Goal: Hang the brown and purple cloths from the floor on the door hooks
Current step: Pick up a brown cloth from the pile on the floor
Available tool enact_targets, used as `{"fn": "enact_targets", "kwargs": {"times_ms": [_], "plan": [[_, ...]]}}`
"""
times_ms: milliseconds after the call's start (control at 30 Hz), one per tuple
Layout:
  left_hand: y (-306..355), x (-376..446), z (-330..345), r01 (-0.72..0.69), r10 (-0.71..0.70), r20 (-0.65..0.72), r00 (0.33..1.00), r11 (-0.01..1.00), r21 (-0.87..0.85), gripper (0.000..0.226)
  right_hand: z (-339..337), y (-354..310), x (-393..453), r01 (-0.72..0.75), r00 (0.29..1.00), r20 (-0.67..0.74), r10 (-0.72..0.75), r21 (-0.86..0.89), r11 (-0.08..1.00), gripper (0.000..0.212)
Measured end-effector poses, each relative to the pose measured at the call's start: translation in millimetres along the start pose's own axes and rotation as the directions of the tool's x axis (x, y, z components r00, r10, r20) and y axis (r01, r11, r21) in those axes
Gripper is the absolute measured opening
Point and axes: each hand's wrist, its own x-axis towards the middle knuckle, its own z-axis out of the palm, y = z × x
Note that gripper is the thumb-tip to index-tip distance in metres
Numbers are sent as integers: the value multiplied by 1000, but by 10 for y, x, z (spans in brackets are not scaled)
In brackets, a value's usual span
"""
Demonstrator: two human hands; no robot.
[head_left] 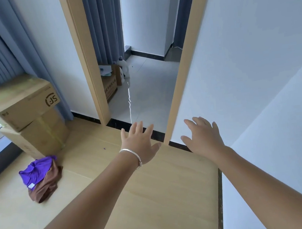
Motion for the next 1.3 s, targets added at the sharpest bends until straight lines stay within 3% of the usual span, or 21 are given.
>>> {"fn": "enact_targets", "kwargs": {"times_ms": [267, 467, 700, 1033, 1300], "plan": [[-659, 481, 4, 213, -213, -5, 977, 977, -34, 70, 237, -596, 1079, 200, 978, 64, -201, 16, 980, 54], [-1089, 839, -6, 416, -417, -9, 909, 909, -36, 70, 452, -1192, 1949, 426, 899, 91, -428, 47, 904, 58], [-1457, 1075, 7, 665, -667, 7, 745, 743, -73, 73, 658, -1814, 2661, 668, 724, 154, -673, 90, 739, 61], [-1992, 693, 207, 882, -887, -2, 462, 459, -110, 69, 894, -2703, 2822, 874, 424, 273, -864, 126, 469, 63], [-2792, 305, 469, 942, -946, 125, 300, 274, -193, 70, 1328, -3781, 2837, 926, 302, 357, -884, 109, 361, 65]]}}
